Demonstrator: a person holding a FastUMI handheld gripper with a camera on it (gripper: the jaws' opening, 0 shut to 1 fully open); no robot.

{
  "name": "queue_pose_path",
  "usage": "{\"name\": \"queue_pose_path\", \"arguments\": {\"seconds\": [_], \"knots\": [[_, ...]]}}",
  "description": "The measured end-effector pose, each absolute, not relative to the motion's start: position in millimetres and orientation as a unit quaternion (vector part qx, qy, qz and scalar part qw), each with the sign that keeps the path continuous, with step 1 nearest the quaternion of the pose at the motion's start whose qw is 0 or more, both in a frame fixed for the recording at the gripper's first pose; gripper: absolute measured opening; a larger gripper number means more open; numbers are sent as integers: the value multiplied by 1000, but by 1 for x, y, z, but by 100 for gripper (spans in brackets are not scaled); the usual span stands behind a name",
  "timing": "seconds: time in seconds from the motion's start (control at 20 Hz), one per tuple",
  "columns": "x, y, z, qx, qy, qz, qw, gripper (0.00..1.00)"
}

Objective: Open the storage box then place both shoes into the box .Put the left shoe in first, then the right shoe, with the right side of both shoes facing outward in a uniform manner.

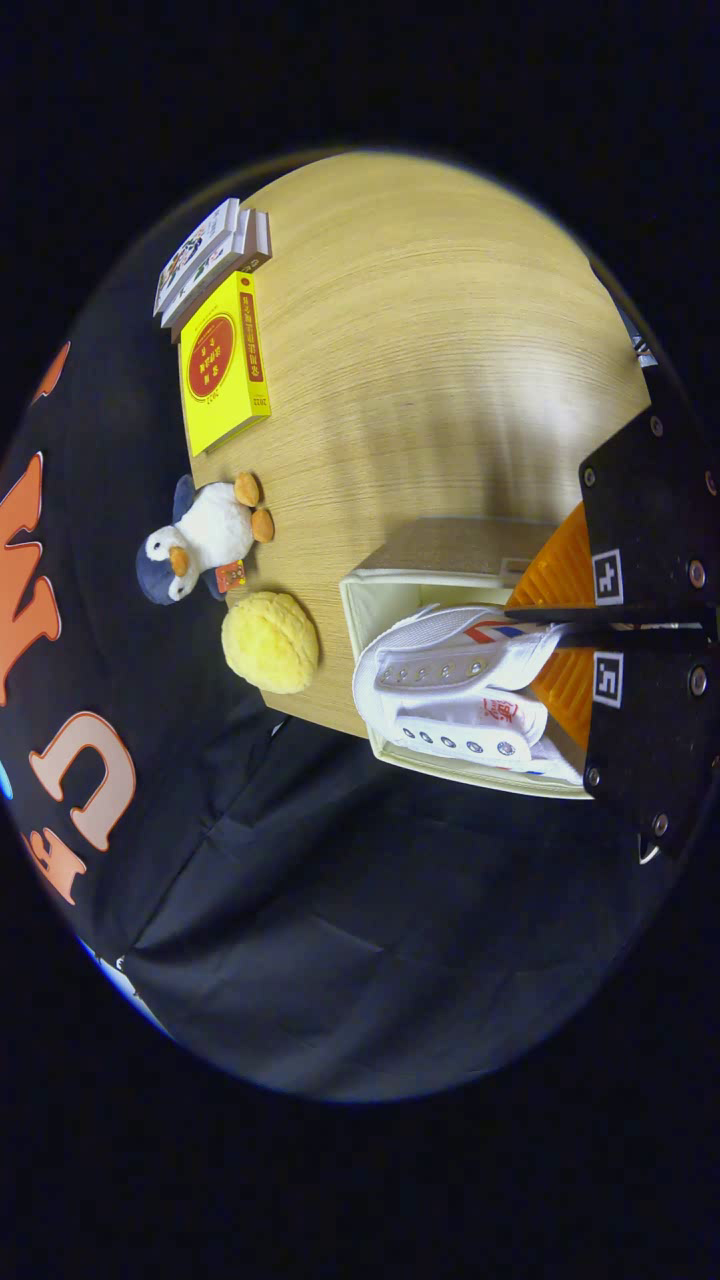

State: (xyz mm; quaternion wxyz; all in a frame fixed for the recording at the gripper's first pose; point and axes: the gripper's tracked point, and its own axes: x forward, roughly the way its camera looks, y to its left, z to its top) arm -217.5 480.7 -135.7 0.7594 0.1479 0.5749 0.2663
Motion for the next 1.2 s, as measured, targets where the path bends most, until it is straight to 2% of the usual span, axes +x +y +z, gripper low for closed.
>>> {"name": "queue_pose_path", "arguments": {"seconds": [0.1,0.4,0.55,0.7,0.85,1.0,1.2], "knots": [[-220,491,-140,139,572,267,763,3],[-233,488,-161,81,579,182,791,3],[-226,499,-175,77,577,169,795,5],[-244,511,-175,79,592,198,777,22],[-249,515,-161,96,577,234,777,30],[-233,502,-135,103,542,258,793,46],[-200,476,-93,110,467,289,829,62]]}}
